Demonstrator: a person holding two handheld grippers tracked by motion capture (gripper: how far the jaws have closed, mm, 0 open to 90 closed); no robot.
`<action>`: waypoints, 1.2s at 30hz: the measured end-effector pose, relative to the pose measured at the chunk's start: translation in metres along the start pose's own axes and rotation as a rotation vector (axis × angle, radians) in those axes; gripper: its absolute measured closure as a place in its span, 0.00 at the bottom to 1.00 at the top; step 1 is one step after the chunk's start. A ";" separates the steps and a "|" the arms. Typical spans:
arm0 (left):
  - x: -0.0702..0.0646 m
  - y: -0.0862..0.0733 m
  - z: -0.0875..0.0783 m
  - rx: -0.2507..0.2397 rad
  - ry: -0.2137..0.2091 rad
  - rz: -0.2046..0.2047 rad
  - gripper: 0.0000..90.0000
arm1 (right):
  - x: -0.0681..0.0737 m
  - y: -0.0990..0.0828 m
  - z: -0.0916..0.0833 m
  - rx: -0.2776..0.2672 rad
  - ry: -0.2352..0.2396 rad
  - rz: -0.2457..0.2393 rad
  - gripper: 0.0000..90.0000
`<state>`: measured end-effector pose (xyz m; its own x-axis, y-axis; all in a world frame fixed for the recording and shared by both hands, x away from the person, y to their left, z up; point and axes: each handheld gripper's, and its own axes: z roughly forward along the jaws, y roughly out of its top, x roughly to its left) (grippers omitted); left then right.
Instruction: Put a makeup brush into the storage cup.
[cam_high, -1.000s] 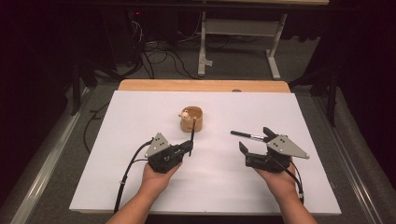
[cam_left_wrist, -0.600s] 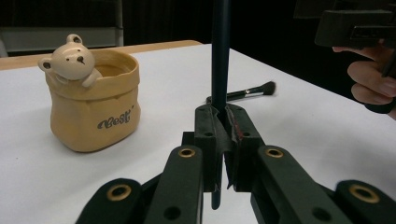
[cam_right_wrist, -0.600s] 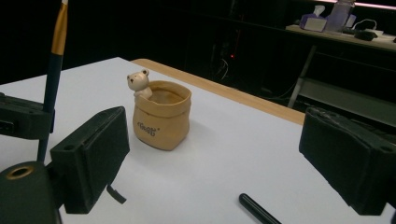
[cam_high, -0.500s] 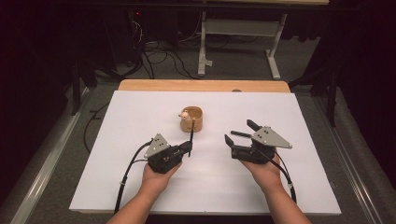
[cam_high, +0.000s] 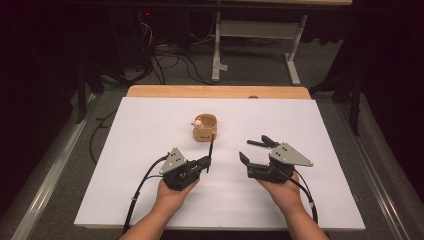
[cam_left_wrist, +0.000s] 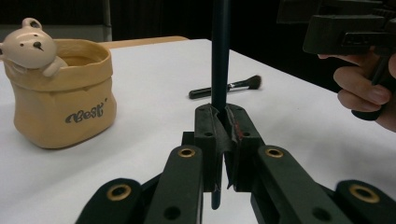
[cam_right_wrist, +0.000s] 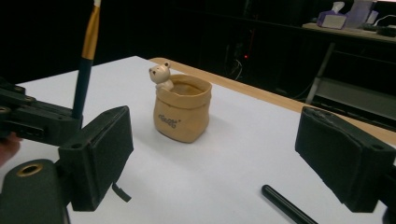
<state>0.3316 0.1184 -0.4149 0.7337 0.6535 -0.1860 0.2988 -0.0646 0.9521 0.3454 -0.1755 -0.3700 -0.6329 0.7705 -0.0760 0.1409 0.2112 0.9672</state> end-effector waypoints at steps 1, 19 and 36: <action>-0.001 -0.001 0.001 0.001 -0.001 0.002 0.94 | 0.001 0.000 0.000 -0.004 0.010 0.009 0.16; -0.018 -0.013 0.015 0.017 -0.051 0.030 0.94 | 0.019 0.002 0.004 -0.024 0.154 0.067 0.29; -0.030 -0.015 0.020 0.027 -0.095 0.038 0.94 | 0.028 0.001 0.007 -0.020 0.242 0.122 0.49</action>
<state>0.3172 0.0844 -0.4289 0.7992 0.5756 -0.1733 0.2848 -0.1087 0.9524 0.3334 -0.1493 -0.3730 -0.7762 0.6226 0.0993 0.2139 0.1119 0.9704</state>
